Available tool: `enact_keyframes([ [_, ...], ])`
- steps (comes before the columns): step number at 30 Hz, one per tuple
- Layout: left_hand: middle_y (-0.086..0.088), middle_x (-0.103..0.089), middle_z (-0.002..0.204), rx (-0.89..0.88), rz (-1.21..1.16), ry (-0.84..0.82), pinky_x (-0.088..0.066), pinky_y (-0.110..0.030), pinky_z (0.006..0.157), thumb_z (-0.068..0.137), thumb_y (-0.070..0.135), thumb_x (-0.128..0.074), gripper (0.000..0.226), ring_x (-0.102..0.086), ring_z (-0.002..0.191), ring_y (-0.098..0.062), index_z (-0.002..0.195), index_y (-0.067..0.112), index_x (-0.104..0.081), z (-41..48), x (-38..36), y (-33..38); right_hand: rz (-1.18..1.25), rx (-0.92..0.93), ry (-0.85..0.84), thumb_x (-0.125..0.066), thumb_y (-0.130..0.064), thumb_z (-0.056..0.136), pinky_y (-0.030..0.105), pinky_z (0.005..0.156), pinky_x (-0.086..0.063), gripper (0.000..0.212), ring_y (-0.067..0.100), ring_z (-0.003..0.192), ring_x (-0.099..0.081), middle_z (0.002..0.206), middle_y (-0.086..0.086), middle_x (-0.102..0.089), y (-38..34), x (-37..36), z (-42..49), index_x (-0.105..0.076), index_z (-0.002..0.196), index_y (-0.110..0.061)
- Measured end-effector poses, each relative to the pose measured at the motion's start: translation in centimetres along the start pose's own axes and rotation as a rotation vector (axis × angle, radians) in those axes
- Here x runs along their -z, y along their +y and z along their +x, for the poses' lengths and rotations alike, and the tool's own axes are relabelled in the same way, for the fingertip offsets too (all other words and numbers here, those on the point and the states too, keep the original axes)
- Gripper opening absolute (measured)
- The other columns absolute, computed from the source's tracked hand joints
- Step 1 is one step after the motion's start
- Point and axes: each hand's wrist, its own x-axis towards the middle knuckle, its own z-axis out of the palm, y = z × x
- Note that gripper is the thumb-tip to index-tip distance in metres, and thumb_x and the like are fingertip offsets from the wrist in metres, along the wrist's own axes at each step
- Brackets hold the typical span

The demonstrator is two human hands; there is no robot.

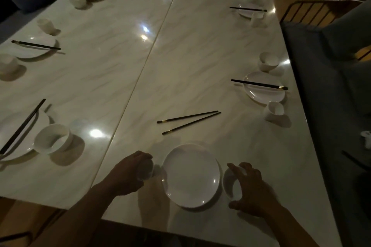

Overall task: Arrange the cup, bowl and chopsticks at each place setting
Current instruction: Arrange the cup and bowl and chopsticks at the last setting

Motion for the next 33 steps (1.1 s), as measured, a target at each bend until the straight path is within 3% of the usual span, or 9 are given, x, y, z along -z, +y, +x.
enact_keyframes([
  [4,0.018,-0.045,0.125,0.077,-0.078,-0.057,-0.044,-0.022,0.087,0.060,0.065,-0.079,0.096,-0.050,0.113,-0.008,0.142,0.042,-0.033,0.9,1.7,1.2,0.065,-0.117,-0.009,-0.071,-0.073,0.062,0.040,0.108,-0.040,0.115,0.024,0.140,-0.028,0.156,-0.002,-0.017,-0.5,1.3,1.2,-0.008,0.153,-0.041],
  [8,0.011,-0.057,0.120,0.106,-0.092,0.072,-0.046,-0.023,0.082,0.078,0.063,-0.065,0.068,-0.053,0.100,-0.005,0.136,0.036,-0.044,4.0,3.9,1.8,0.155,-0.182,0.237,-0.062,-0.047,0.089,0.034,0.092,-0.048,0.045,0.022,0.113,-0.057,0.129,0.004,-0.055,-3.1,3.6,4.5,-0.057,0.127,-0.023],
  [11,0.006,-0.065,0.106,0.093,-0.036,0.202,-0.051,-0.026,0.079,0.086,0.046,-0.066,0.042,-0.059,0.088,-0.008,0.122,0.026,-0.059,7.6,5.0,2.1,0.417,-0.276,0.251,-0.063,-0.024,0.091,0.023,0.069,-0.045,0.008,0.015,0.084,-0.062,0.093,0.000,-0.065,-6.5,4.7,8.7,-0.066,0.095,-0.018],
  [16,0.000,-0.070,0.099,0.038,-0.006,0.245,-0.053,-0.034,0.081,0.087,0.029,-0.065,0.025,-0.064,0.093,-0.021,0.110,0.019,-0.069,14.4,6.4,3.4,0.912,-0.447,0.172,-0.068,-0.022,0.083,0.031,0.052,-0.051,0.014,0.026,0.063,-0.069,0.077,0.013,-0.075,-12.1,4.2,16.9,-0.069,0.074,-0.011],
  [19,-0.003,-0.069,0.102,0.016,0.023,0.224,-0.053,-0.035,0.084,0.088,0.027,-0.062,0.025,-0.062,0.099,-0.024,0.110,0.019,-0.069,18.1,6.4,4.0,0.900,-0.518,0.133,-0.068,-0.045,0.070,0.042,0.066,-0.061,0.041,0.031,0.070,-0.073,0.074,0.012,-0.074,-13.2,1.9,22.1,-0.070,0.075,-0.004],
  [21,-0.003,-0.068,0.105,0.000,0.035,0.175,-0.052,-0.036,0.085,0.088,0.028,-0.062,0.026,-0.061,0.103,-0.024,0.111,0.019,-0.068,20.4,6.0,4.1,0.883,-0.592,0.169,-0.066,-0.057,0.066,0.037,0.069,-0.061,0.057,0.028,0.074,-0.073,0.080,0.010,-0.075,-13.7,1.2,23.9,-0.072,0.084,-0.004],
  [26,-0.004,-0.066,0.112,-0.065,0.067,0.043,-0.051,-0.035,0.086,0.086,0.024,-0.064,0.032,-0.061,0.105,-0.024,0.117,0.018,-0.067,24.8,3.9,5.1,0.843,-0.737,0.252,-0.071,-0.043,0.081,0.026,0.066,-0.045,0.051,0.030,0.094,-0.069,0.105,0.016,-0.072,-15.0,2.2,24.3,-0.069,0.107,0.000],
  [29,-0.007,-0.062,0.103,-0.110,0.121,0.006,-0.051,-0.034,0.078,0.087,0.022,-0.060,0.026,-0.061,0.096,-0.027,0.110,0.014,-0.070,26.0,3.0,5.8,0.974,-0.763,0.243,-0.073,-0.036,0.081,0.027,0.052,-0.052,0.042,0.023,0.067,-0.072,0.081,0.013,-0.074,-14.7,2.0,24.7,-0.072,0.096,0.003],
  [33,-0.006,-0.065,0.095,-0.184,0.196,-0.005,-0.051,-0.032,0.068,0.083,0.015,-0.059,0.026,-0.063,0.088,-0.027,0.105,0.017,-0.073,26.1,3.0,5.9,1.135,-0.737,0.240,-0.069,-0.018,0.086,0.020,0.039,-0.040,0.024,0.017,0.048,-0.060,0.066,0.012,-0.068,-13.8,2.7,23.6,-0.071,0.087,0.005],
])
